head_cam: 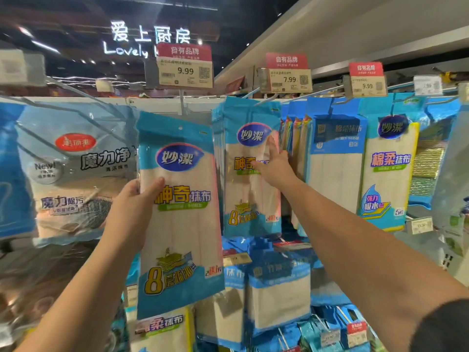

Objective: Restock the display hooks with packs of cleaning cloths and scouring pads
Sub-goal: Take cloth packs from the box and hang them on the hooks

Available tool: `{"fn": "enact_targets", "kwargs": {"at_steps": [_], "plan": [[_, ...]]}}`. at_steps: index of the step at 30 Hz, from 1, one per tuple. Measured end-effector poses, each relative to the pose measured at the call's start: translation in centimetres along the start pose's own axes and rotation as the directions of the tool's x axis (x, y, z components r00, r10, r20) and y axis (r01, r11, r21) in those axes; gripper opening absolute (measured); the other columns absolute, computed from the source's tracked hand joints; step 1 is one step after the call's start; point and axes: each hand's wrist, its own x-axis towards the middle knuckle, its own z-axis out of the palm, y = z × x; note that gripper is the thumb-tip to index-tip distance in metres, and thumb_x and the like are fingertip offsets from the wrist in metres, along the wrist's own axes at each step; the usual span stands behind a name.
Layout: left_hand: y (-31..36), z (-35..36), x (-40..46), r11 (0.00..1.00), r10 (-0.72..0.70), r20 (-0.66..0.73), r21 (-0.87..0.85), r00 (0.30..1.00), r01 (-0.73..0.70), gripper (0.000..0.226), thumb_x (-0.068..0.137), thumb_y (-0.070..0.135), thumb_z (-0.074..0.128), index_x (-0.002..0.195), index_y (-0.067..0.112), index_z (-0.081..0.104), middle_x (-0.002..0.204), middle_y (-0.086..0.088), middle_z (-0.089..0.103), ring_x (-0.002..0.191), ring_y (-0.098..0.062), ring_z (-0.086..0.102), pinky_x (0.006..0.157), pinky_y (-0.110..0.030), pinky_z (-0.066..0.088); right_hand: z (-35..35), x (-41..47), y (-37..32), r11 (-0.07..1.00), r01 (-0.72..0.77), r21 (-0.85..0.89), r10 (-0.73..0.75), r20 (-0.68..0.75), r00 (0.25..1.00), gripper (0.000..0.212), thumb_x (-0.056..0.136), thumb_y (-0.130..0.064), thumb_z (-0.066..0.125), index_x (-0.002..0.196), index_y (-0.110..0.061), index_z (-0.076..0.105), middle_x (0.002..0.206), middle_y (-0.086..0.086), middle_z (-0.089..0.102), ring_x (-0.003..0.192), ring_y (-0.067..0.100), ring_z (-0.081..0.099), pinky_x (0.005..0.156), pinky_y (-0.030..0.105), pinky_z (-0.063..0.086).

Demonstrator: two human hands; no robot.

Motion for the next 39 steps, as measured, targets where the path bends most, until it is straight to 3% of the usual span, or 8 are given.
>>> {"fn": "enact_targets", "kwargs": {"at_steps": [8, 11, 13, 16, 21, 26, 34, 39], "plan": [[0.2, 1.2, 0.0, 0.998, -0.006, 0.094, -0.059, 0.996, 0.011, 0.033, 0.09, 0.05, 0.069, 0.113, 0.027, 0.066, 0.099, -0.004, 0.078, 0.09, -0.03, 0.076, 0.082, -0.061, 0.059, 0.2, 0.1, 0.1, 0.994, -0.04, -0.101, 0.038, -0.017, 0.999, 0.086, 0.1, -0.035, 0.055, 0.156, -0.036, -0.009, 0.163, 0.017, 0.003, 0.143, 0.035, 0.034, 0.116, 0.038, 0.029], [0.3, 2.4, -0.5, 0.996, -0.005, 0.14, -0.09, 0.99, 0.018, 0.028, 0.092, 0.047, 0.067, 0.111, 0.027, 0.065, 0.098, -0.003, 0.078, 0.09, -0.03, 0.076, 0.083, -0.06, 0.058, -0.8, -1.1, -0.3, 0.982, -0.024, -0.186, 0.013, -0.061, 0.998, 0.084, 0.099, -0.03, 0.055, 0.158, -0.029, -0.004, 0.157, 0.018, 0.015, 0.137, 0.035, 0.041, 0.114, 0.038, 0.033], [0.4, 3.1, -0.8, 0.995, -0.007, 0.183, -0.095, 0.983, 0.024, 0.029, 0.089, 0.05, 0.068, 0.109, 0.029, 0.066, 0.099, -0.004, 0.078, 0.092, -0.032, 0.075, 0.085, -0.062, 0.057, -2.6, -2.4, -1.2, 0.981, 0.109, -0.163, -0.134, -0.149, 0.98, 0.074, 0.097, -0.03, 0.058, 0.158, -0.02, 0.016, 0.151, 0.016, 0.026, 0.137, 0.031, 0.038, 0.113, 0.036, 0.033], [0.7, 4.5, -1.0, 0.993, 0.011, 0.238, -0.116, 0.971, 0.017, 0.019, 0.089, 0.049, 0.07, 0.099, 0.034, 0.07, 0.1, -0.006, 0.078, 0.093, -0.035, 0.074, 0.087, -0.065, 0.056, -6.5, -4.3, -3.5, 0.924, 0.376, -0.073, -0.379, -0.316, 0.87, 0.049, 0.097, -0.019, 0.056, 0.144, -0.015, 0.043, 0.139, 0.007, 0.042, 0.127, 0.019, 0.047, 0.096, 0.016, 0.038], [1.8, 7.5, -1.4, 0.991, 0.08, 0.317, -0.127, 0.945, -0.041, 0.02, 0.092, 0.046, 0.068, 0.105, 0.032, 0.069, 0.101, -0.005, 0.078, 0.093, -0.034, 0.075, 0.087, -0.062, 0.057, -11.2, -6.0, -6.2, 0.813, 0.556, -0.172, -0.574, -0.396, 0.717, 0.045, 0.094, -0.013, 0.053, 0.14, -0.014, 0.051, 0.144, 0.0, 0.048, 0.132, 0.013, 0.042, 0.101, 0.01, 0.027], [2.6, 10.2, -2.0, 0.983, 0.105, 0.372, -0.177, 0.922, -0.04, 0.024, 0.095, 0.04, 0.065, 0.115, 0.026, 0.064, 0.101, -0.004, 0.078, 0.093, -0.031, 0.075, 0.089, -0.059, 0.057, -13.2, -5.2, -6.6, 0.792, 0.546, -0.274, -0.61, -0.302, 0.733, 0.053, 0.093, -0.022, 0.05, 0.145, -0.016, 0.046, 0.154, -0.001, 0.042, 0.142, 0.015, 0.035, 0.116, 0.029, 0.027], [3.1, 12.8, -1.3, 0.981, 0.073, 0.425, -0.195, 0.902, 0.012, 0.025, 0.095, 0.039, 0.066, 0.114, 0.022, 0.065, 0.104, -0.007, 0.078, 0.096, -0.033, 0.075, 0.091, -0.061, 0.056, -14.5, -4.5, -6.5, 0.729, 0.49, -0.478, -0.623, -0.166, 0.765, 0.046, 0.095, -0.018, 0.056, 0.14, -0.025, 0.049, 0.157, -0.005, 0.035, 0.145, 0.013, 0.027, 0.114, 0.043, 0.019], [3.5, 13.5, -0.7, 0.972, 0.059, 0.433, -0.229, 0.9, 0.046, 0.027, 0.096, 0.035, 0.066, 0.118, 0.019, 0.063, 0.106, -0.01, 0.077, 0.098, -0.035, 0.074, 0.092, -0.062, 0.055, -14.1, -3.9, -5.9, 0.685, 0.427, -0.59, -0.586, -0.098, 0.804, 0.046, 0.099, -0.031, 0.053, 0.144, -0.029, 0.046, 0.163, -0.006, 0.021, 0.151, 0.015, 0.011, 0.117, 0.05, 0.014]]}}
